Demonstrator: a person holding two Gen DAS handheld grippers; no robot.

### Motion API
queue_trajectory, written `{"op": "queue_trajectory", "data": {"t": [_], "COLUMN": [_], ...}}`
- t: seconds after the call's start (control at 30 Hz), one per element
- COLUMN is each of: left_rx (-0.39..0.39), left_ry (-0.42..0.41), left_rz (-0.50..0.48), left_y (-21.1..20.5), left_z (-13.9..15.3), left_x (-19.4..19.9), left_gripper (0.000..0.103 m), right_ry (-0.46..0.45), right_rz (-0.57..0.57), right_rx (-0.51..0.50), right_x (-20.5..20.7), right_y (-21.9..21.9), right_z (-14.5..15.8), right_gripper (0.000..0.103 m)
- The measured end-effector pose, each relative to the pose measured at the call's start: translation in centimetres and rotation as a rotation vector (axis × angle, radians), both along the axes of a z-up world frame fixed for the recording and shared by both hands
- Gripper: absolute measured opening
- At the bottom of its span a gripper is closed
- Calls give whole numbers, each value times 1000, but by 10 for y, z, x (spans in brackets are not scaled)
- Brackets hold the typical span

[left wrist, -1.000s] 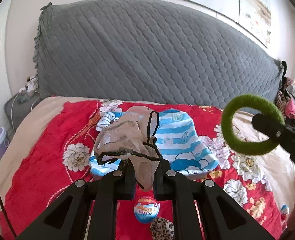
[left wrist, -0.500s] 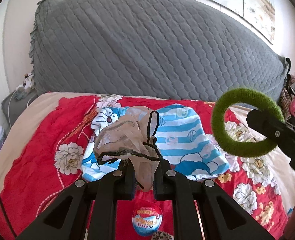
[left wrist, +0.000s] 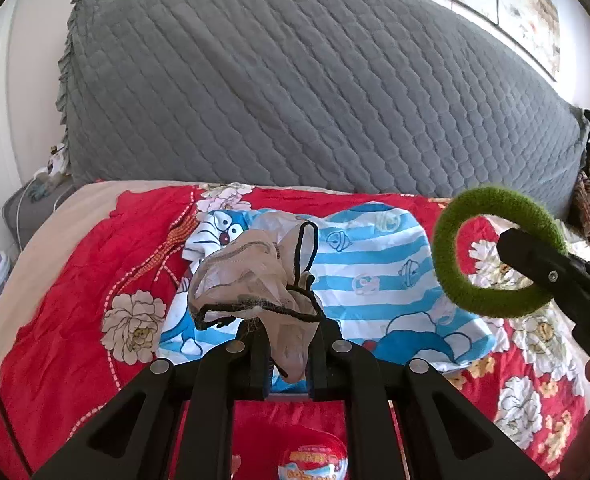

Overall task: Organize objects
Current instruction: 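Lower the beige scrunchie and green ring onto the striped shirt in the tray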

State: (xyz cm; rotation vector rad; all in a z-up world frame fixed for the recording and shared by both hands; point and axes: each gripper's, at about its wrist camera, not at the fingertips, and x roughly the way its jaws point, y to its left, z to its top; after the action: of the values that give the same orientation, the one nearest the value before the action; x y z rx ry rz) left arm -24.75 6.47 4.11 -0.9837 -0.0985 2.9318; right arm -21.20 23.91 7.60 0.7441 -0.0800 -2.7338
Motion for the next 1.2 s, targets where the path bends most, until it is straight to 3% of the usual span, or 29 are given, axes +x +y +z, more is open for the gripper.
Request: {"op": "queue_trajectory", "data": {"t": [0.47,1.2], "left_rx": [-27,-43], "left_ry": [2,-25], "left_rz": [3,-5], "left_y": [-1,14], "left_z": [-24,-47], "left_x": [-28,-59], "left_gripper": [12,12], "right_ry": [45,-65], "right_rz": [-11,-8], "right_rx": [-53,-75], "right_x": [-28,-65], "right_y": [-1,10], "right_z": [-34,-83], "right_gripper": [14,14]}}
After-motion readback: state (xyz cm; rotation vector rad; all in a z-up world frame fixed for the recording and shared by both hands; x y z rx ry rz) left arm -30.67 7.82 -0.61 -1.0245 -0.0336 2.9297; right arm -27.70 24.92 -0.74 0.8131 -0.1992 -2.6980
